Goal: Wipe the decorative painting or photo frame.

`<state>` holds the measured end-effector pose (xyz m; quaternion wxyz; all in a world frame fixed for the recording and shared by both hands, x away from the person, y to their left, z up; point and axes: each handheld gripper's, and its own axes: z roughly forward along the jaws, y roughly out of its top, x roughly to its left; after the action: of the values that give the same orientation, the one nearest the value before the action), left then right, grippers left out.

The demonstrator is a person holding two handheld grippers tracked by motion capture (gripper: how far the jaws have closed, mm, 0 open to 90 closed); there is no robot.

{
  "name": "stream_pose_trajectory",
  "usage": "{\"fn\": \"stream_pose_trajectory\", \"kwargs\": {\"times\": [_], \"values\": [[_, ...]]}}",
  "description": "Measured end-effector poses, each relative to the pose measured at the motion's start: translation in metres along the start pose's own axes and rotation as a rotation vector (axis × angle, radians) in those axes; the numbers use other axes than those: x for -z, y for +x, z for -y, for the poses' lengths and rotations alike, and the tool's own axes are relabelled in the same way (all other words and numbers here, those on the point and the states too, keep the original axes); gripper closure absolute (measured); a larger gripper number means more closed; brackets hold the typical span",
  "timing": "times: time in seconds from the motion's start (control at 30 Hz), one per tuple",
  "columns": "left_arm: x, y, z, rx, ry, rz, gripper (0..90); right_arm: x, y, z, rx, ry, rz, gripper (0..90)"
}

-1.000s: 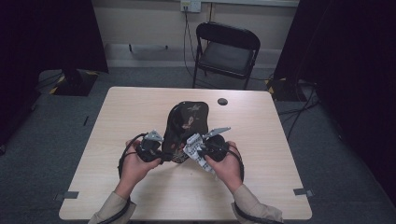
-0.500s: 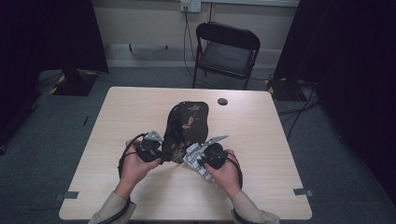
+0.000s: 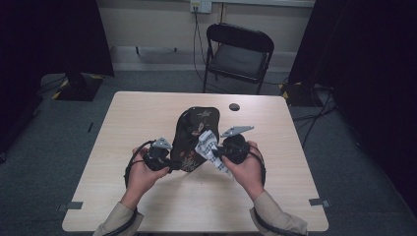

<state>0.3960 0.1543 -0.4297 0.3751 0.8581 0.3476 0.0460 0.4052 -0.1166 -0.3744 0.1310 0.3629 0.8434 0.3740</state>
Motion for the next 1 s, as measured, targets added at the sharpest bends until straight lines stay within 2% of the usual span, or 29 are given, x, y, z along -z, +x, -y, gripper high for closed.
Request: {"fn": "stream_pose_trajectory", "kwargs": {"times": [0.17,0.2,0.33,0.4,0.63,0.77,0.8,0.9,1.0], "values": [[0.000,0.000,0.000,0.000,0.001,0.001,78.6,0.022,-0.003,-0.032,0.022,-0.067,0.027,81.3],[0.000,0.000,0.000,-0.001,0.003,0.002,78.6,0.027,-0.002,-0.043,0.027,-0.088,0.032,81.2],[0.000,0.000,0.000,-0.001,0.006,0.003,78.6,0.028,0.001,-0.055,0.034,-0.098,0.034,81.2],[0.000,0.000,0.000,-0.001,0.006,0.003,78.6,0.024,0.003,-0.058,0.047,-0.083,0.040,81.2],[0.000,0.001,0.000,-0.004,0.006,0.004,78.6,0.003,0.007,-0.039,0.036,-0.035,0.017,81.2],[0.000,0.000,-0.001,-0.005,0.007,0.003,78.6,-0.008,0.008,-0.022,0.028,-0.006,0.007,81.2],[0.000,0.000,0.000,-0.005,0.007,0.002,78.6,-0.015,0.010,-0.013,0.021,0.010,-0.002,81.2],[0.000,0.000,0.000,-0.005,0.006,0.002,78.6,-0.022,0.011,-0.004,0.019,0.027,-0.009,81.2],[0.000,0.000,0.000,-0.005,0.005,0.002,78.6,-0.035,0.011,0.013,-0.001,0.050,-0.020,81.2]]}}
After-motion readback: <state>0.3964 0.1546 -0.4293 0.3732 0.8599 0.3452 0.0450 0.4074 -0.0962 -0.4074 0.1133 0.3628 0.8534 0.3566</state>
